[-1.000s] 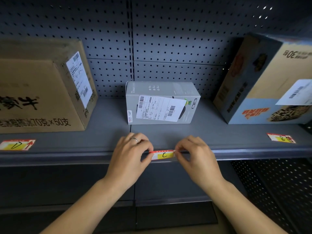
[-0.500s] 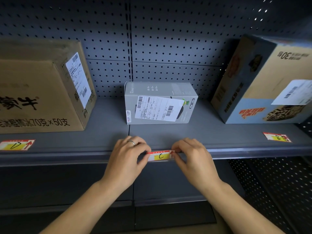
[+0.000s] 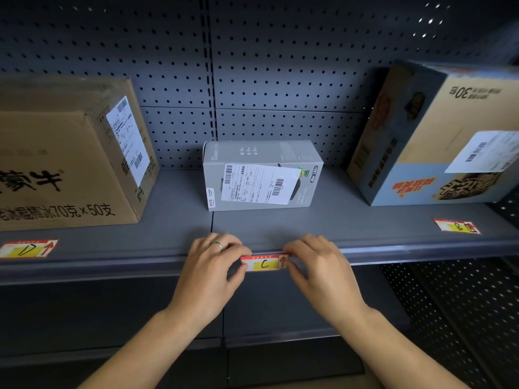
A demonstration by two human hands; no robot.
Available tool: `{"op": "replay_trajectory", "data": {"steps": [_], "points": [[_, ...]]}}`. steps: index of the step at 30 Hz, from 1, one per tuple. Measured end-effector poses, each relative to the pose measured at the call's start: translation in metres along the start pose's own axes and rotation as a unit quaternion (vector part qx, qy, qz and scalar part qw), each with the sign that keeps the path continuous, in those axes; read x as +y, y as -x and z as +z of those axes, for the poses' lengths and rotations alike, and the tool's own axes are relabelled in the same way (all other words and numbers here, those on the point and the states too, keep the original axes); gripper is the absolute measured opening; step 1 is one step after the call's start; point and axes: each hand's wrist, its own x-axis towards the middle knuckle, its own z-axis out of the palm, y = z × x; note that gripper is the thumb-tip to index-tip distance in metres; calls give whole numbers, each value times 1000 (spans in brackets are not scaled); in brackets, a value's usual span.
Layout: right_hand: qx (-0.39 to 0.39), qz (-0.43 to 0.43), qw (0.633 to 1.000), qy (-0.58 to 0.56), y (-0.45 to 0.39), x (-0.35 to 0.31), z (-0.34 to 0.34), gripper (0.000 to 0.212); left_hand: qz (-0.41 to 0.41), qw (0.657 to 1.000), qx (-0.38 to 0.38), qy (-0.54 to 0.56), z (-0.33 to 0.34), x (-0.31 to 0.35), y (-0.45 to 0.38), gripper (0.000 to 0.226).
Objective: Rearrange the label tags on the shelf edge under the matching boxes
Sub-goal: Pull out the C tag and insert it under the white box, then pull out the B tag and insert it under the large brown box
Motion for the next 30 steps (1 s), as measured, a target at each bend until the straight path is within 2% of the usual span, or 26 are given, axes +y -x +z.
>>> {"op": "replay_trajectory", "data": {"steps": [5,9,16,21,26,30], "points": [[-15,-6,1000,1,3,6,-2,11,-5,1000,3,-3,2,6,-4,13],[-21,2,1000,-1,6,19,-9,16,11,1000,26,1,7,20,-14,18],[12,30,999,-3,17,65,-37,17,43,998,23,33,29,74,-53,14],[50,71,996,1,28,121,-72,13,62,993,-21,94,58,128,-92,7],[75,139,987,25,28,202,-121,14,83,991,-42,98,85,181,-129,4],[25,211,973,94,27,268,-157,17,67,989,-59,118,110,214,-154,5]]}}
